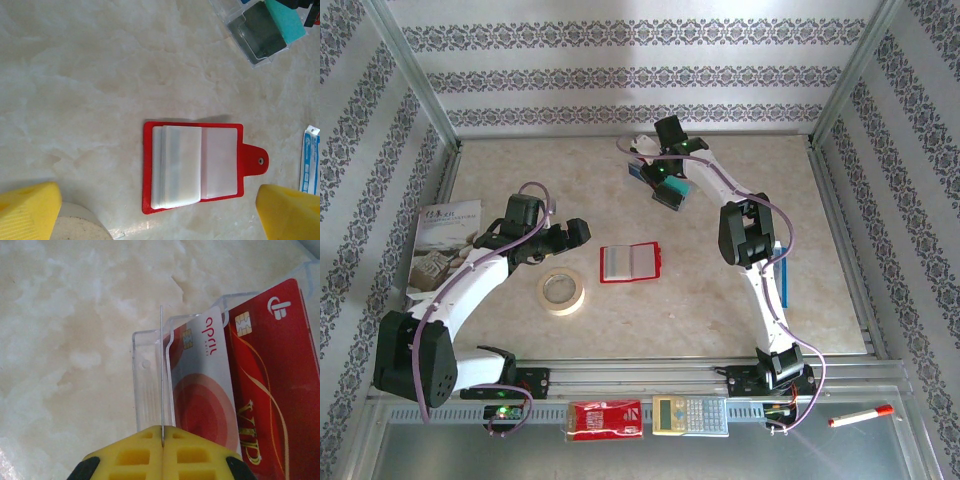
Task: Take the credit cards out of the card holder
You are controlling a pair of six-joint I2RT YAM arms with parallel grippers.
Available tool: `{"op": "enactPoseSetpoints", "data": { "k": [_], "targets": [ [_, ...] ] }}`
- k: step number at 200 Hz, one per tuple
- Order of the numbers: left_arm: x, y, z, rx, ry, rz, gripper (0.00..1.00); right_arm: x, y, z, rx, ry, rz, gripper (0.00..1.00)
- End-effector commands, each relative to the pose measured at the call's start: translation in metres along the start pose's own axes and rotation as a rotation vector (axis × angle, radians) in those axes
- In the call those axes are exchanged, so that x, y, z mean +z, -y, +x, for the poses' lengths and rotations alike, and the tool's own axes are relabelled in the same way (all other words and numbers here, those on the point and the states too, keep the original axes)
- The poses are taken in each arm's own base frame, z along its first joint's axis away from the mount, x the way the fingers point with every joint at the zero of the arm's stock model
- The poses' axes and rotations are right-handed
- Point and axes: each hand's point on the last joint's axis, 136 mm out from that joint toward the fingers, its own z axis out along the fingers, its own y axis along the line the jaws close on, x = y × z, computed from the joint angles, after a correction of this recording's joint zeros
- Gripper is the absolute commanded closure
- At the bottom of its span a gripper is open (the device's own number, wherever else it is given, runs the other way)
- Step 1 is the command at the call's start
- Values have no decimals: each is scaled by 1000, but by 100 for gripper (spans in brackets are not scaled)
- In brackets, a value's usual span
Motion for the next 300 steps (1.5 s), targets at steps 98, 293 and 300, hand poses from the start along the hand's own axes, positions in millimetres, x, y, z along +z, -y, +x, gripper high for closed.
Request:
{"op": "enactPoseSetpoints", "data": {
  "k": [98,293,300],
  "targets": [
    [-5,0,-1,4,-8,-6,0,3,1,6,-39,-42,-32,95],
    [-3,-2,2,3,-13,-3,0,-29,-54,-21,12,-6,-22,79],
    [-3,-2,2,2,-14,-2,0,-22,-55,-17,-3,-30,-11,79]
  ]
}}
